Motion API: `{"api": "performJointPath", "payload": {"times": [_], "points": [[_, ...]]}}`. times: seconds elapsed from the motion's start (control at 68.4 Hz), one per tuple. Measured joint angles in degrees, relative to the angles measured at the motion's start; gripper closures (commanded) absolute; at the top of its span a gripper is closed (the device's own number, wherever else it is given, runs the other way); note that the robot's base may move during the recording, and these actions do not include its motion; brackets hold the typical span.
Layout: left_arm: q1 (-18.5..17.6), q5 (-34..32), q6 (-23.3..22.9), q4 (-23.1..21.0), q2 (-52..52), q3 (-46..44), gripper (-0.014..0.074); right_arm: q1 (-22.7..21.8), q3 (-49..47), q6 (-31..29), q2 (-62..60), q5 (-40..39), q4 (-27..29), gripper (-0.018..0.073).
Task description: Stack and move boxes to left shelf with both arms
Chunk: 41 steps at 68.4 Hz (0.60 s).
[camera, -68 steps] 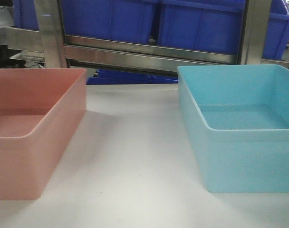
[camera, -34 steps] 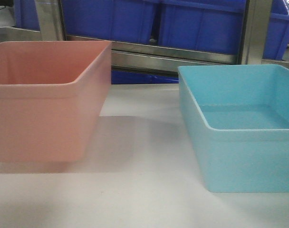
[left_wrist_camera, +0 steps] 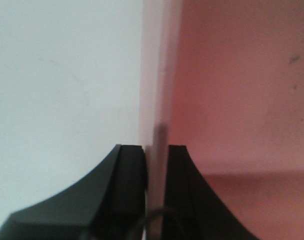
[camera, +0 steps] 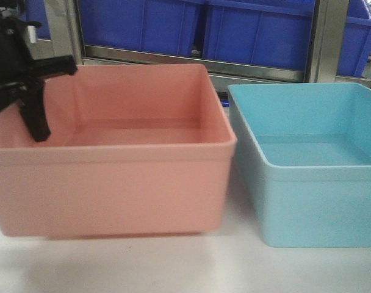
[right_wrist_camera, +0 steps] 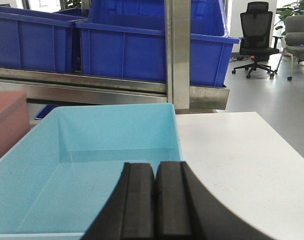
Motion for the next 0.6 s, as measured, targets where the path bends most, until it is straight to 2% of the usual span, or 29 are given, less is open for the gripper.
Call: {"api": "performJointPath", "payload": {"times": [0.117, 0.248, 0.409, 0.424, 0.599], "points": [[-3.29, -1.11, -5.01, 1.9, 0.0, 1.03, 0.0601, 0.0, 0.0, 0.0, 0.0, 0.0, 0.0, 0.0503], [-6.05, -1.79, -7.69, 2.27, 0.48, 1.14, 0.0601, 0.0, 0.0, 0.0, 0.0, 0.0, 0.0, 0.0503], [-8.43, -2.99, -8.33, 2.37, 2.85, 1.14, 0.0601, 0.0, 0.0, 0.0, 0.0, 0.0, 0.0, 0.0503], [-10.56, -5.04, -8.15, 2.74, 4.33, 1.14, 0.0601, 0.0, 0.0, 0.0, 0.0, 0.0, 0.0, 0.0503], [-10.56, -5.59, -7.19, 3.73, 4.33, 1.14, 0.0601, 0.0, 0.0, 0.0, 0.0, 0.0, 0.0, 0.0503]]}}
